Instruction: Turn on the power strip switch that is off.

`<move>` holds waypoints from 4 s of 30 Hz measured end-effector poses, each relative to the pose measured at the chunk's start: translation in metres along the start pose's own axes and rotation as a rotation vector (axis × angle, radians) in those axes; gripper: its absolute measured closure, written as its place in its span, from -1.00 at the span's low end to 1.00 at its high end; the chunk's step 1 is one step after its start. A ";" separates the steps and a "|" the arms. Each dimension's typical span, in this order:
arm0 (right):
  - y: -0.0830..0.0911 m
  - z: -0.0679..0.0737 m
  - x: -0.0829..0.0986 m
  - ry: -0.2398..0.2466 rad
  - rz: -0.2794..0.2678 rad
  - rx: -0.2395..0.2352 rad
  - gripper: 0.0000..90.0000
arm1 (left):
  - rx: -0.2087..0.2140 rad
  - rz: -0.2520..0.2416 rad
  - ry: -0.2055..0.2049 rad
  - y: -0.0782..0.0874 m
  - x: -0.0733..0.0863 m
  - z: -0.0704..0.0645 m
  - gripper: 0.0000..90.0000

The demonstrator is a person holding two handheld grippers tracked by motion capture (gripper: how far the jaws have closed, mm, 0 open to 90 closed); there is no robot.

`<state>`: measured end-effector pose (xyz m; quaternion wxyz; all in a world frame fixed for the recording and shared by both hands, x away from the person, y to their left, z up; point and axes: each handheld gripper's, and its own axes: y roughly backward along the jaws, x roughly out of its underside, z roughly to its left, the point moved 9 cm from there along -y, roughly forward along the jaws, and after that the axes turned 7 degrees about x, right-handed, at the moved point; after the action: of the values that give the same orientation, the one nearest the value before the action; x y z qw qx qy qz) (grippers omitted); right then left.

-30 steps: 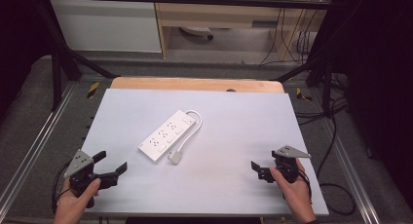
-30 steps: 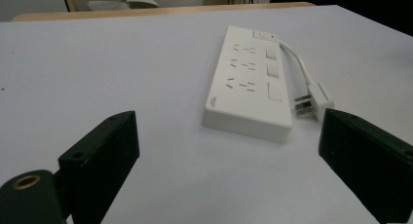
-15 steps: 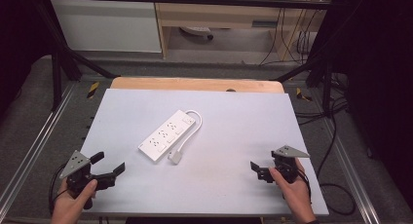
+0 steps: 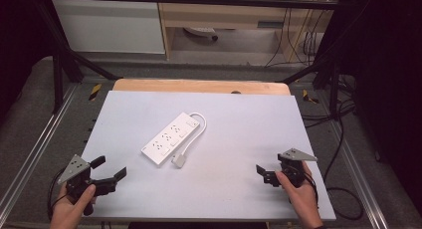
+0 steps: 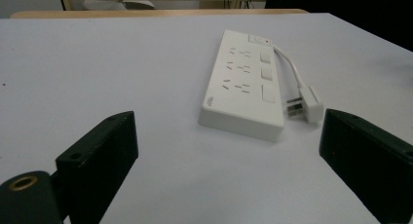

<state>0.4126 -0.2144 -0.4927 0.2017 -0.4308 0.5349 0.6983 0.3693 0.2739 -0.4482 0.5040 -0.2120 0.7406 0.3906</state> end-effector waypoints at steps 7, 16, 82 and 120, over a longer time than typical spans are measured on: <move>0.001 0.001 -0.001 -0.003 -0.003 -0.004 -0.94 | 0.022 -0.015 0.002 0.002 -0.003 -0.004 -0.86; 0.002 0.001 -0.002 -0.006 -0.011 -0.009 -0.94 | 0.025 -0.038 0.004 0.004 -0.016 -0.005 -0.86; 0.005 -0.005 -0.002 -0.029 -0.018 0.004 -0.93 | 0.095 0.050 -0.063 -0.080 -0.069 -0.027 -0.81; 0.007 -0.009 -0.004 -0.032 -0.028 0.008 -0.93 | 0.109 0.148 -0.077 -0.121 -0.056 -0.034 -0.19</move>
<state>0.4127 -0.2241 -0.4860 0.2218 -0.4261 0.5284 0.7000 0.4575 0.1688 -0.4353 0.5129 -0.1138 0.7544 0.3935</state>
